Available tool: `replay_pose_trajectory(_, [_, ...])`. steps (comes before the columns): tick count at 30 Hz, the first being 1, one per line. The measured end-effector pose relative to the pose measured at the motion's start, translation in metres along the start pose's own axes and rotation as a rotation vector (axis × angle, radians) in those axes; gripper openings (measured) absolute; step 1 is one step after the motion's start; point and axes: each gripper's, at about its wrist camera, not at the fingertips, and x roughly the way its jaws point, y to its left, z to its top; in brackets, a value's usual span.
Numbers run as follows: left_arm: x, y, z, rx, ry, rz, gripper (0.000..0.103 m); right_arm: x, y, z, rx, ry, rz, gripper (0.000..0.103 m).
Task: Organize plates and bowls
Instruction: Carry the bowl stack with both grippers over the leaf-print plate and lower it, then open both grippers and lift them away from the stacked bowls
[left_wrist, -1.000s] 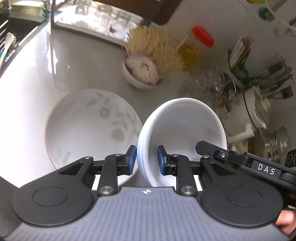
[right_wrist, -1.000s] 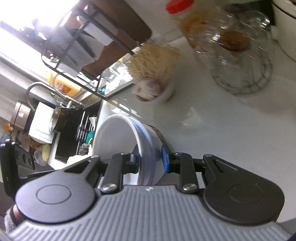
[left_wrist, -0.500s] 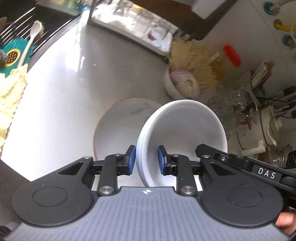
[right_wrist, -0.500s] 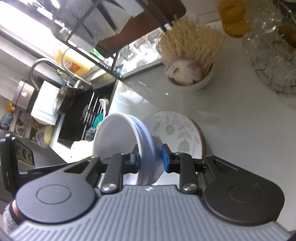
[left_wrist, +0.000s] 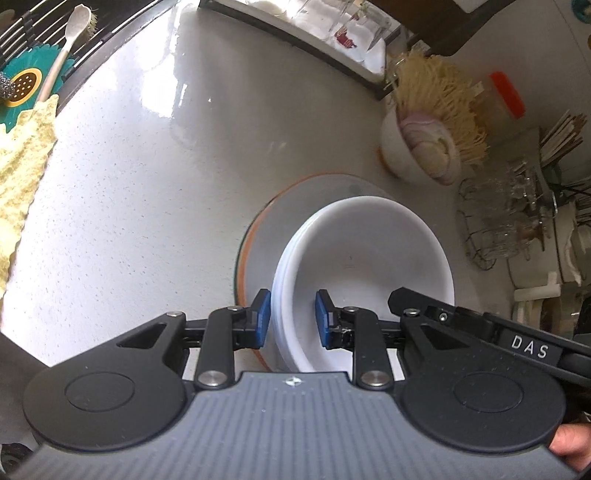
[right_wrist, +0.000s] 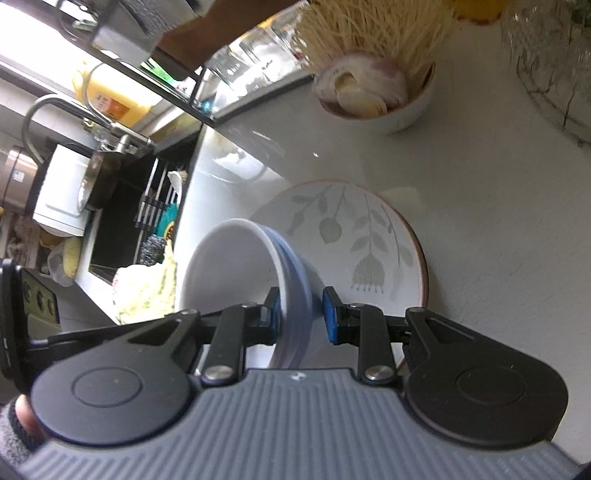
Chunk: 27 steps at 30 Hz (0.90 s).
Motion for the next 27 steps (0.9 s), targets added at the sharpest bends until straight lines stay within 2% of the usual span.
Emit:
replay_pose_trajectory(8, [0.013, 0.003, 0.006, -0.009, -0.024, -0.013, 0.029, 0.009, -0.005, -0.002, 0.023, -0.024, -0.025, 0.027])
replay_pose_trajectory(24, [0.018, 0.003, 0.007, 0.014, -0.010, -0.025, 0.029, 0.008, -0.013, 0.001, 0.066, -0.039, -0.070, 0.029])
replay_pose_trajectory(25, [0.018, 0.002, 0.007, 0.016, -0.010, -0.025, 0.029, 0.008, -0.013, 0.002, 0.076, -0.041, -0.075, 0.029])
replay_pose_trajectory(27, [0.017, 0.002, 0.008, 0.018, -0.005, -0.027, 0.030, 0.005, -0.015, 0.002, 0.088, -0.051, -0.077, 0.042])
